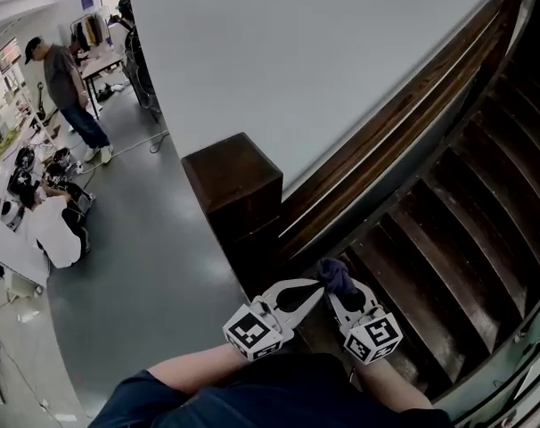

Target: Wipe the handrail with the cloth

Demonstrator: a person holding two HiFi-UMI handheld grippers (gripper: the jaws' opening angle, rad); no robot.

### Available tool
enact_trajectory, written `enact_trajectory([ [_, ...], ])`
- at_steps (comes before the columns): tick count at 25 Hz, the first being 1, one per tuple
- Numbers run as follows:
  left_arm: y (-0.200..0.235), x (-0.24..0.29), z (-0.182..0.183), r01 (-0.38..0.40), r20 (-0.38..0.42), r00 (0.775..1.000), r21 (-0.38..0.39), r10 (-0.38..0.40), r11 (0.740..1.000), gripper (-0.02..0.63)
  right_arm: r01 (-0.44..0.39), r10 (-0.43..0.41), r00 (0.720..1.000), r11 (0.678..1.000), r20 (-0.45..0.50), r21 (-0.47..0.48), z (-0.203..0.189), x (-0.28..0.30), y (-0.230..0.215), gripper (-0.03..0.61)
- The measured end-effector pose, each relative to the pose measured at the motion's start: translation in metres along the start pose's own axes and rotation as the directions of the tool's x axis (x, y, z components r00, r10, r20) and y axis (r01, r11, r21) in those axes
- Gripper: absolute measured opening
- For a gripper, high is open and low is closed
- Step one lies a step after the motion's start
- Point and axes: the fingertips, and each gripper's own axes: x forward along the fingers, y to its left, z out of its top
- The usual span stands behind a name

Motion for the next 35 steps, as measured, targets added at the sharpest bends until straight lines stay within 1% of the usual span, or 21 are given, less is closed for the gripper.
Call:
enact_trajectory([
  [6, 0.026, 0.013, 0.011, 0.042, 0.032, 0.999, -0.016, -0.041, 0.999, 0.002, 0.06, -0.06, 0.998, 0.998, -0.025, -0.006, 0.005, 0.019, -0.018, 0.094],
  [13, 0.039, 0.035, 0.012, 0.038, 0.008, 0.999, -0.017, -0.038, 0.999, 0.002, 0.038, -0.038, 0.999, 0.999, -0.018, 0.016, 0.011, 0.034, -0.036, 0.094],
  [18, 0.044, 0.066, 0.013, 0.042, -0.004, 0.999, 0.01, -0.042, 0.999, 0.002, 0.038, -0.038, 0.999, 0.999, 0.026, 0.001, 0.023, 0.033, -0.065, 0.095],
  [26, 0.059, 0.148, 0.021, 0.037, 0.005, 0.999, 0.053, -0.037, 0.998, 0.002, 0.041, -0.037, 0.996, 0.998, 0.087, -0.039, 0.054, 0.027, -0.146, 0.094],
  [31, 0.084, 0.203, 0.03, 0.001, 0.017, 1.0, 0.056, -0.002, 0.998, 0.002, 0.047, -0.038, 0.992, 0.996, 0.121, -0.075, 0.083, 0.041, -0.207, 0.094],
  [33, 0.095, 0.224, 0.034, -0.013, 0.023, 1.0, 0.045, 0.012, 0.999, 0.002, 0.042, -0.03, 0.99, 0.995, 0.135, -0.089, 0.094, 0.049, -0.227, 0.094],
  [35, 0.104, 0.242, 0.038, -0.023, 0.03, 0.999, 0.051, 0.021, 0.998, 0.002, 0.038, -0.021, 0.988, 0.993, 0.152, -0.112, 0.104, 0.057, -0.246, 0.094],
])
